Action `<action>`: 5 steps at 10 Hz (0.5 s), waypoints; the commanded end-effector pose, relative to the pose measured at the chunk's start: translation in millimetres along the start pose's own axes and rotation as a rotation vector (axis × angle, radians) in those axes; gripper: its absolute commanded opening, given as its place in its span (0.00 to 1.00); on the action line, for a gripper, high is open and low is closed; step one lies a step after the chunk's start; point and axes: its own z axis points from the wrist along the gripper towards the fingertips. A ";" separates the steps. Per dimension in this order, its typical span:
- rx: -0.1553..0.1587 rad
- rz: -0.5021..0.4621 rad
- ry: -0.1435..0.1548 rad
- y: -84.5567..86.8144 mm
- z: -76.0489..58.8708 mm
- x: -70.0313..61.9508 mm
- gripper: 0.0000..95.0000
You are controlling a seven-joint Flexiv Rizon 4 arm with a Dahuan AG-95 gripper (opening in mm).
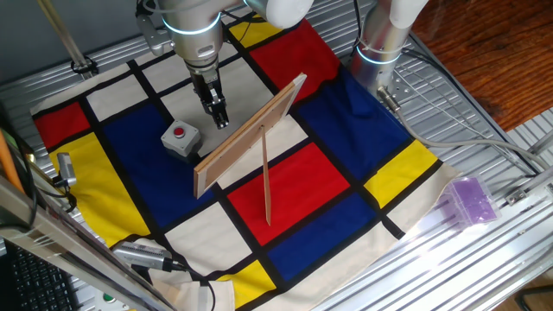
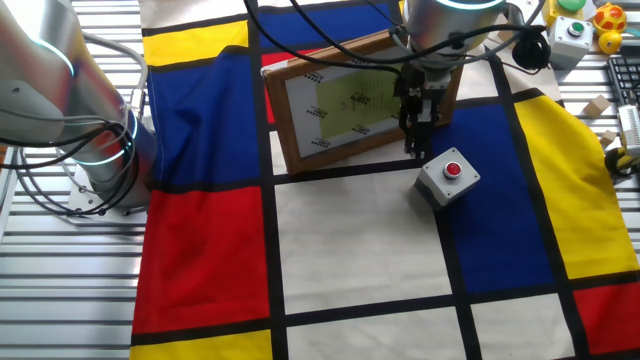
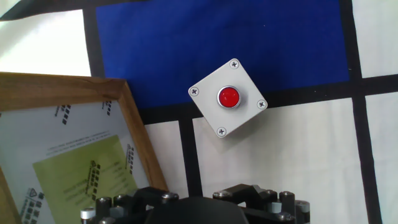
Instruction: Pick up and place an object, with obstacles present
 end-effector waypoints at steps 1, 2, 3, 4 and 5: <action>-0.011 -0.253 -0.054 0.1 -0.1 0.1 0.00; -0.003 -0.254 -0.052 0.1 -0.3 0.1 0.00; -0.002 -0.254 -0.052 0.1 -0.4 0.1 0.00; -0.002 -0.254 -0.052 0.1 -0.4 0.1 0.00; -0.002 -0.254 -0.052 0.1 -0.4 0.1 0.00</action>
